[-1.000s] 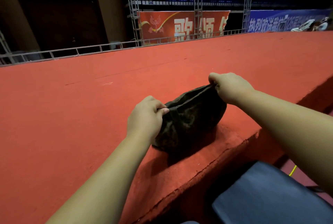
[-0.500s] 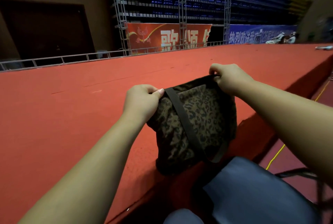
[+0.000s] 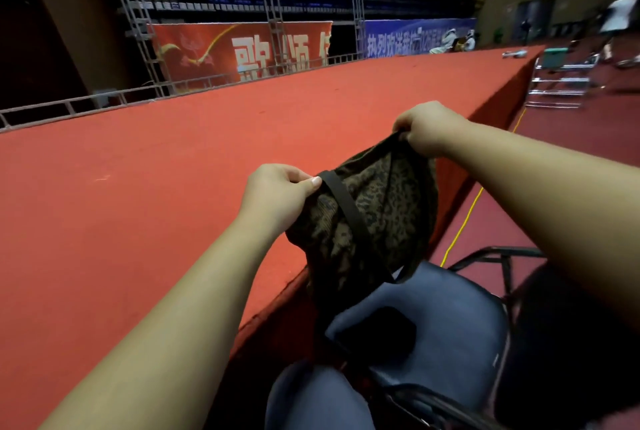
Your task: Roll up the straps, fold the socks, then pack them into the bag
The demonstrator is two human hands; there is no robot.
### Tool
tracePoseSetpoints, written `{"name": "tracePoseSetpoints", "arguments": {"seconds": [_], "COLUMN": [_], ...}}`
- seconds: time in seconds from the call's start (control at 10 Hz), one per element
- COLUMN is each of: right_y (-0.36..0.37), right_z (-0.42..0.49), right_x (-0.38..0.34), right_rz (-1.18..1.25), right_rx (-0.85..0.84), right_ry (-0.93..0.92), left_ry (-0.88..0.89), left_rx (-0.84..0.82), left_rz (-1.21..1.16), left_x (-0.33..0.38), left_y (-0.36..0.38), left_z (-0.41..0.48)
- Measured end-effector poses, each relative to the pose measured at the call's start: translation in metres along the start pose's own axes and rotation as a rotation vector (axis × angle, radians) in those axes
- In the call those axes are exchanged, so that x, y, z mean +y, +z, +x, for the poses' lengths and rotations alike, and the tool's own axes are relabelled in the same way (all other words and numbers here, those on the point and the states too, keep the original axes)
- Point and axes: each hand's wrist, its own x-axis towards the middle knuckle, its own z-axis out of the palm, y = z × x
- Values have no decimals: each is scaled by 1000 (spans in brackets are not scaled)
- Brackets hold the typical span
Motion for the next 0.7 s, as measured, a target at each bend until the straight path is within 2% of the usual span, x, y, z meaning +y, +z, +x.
{"name": "tracePoseSetpoints", "arguments": {"seconds": [0.2, 0.4, 0.5, 0.6, 0.7], "right_y": [52, 98, 116, 127, 143], "right_z": [-26, -39, -39, -42, -45], "right_x": [51, 68, 64, 50, 33], "right_rz": [-151, -382, -366, -317, -364], "right_rx": [-307, -644, -722, -773, -726], "right_ry": [39, -5, -4, -13, -79], "left_ry": [-109, -177, -227, -157, -134], "left_rx": [-182, -400, -461, -456, -439], "left_rz": [2, 76, 1, 54, 80], "left_x": [-29, -67, -78, -79, -77], "left_y": [86, 145, 148, 132, 116], "left_z": [-20, -54, -64, -62, -64]}}
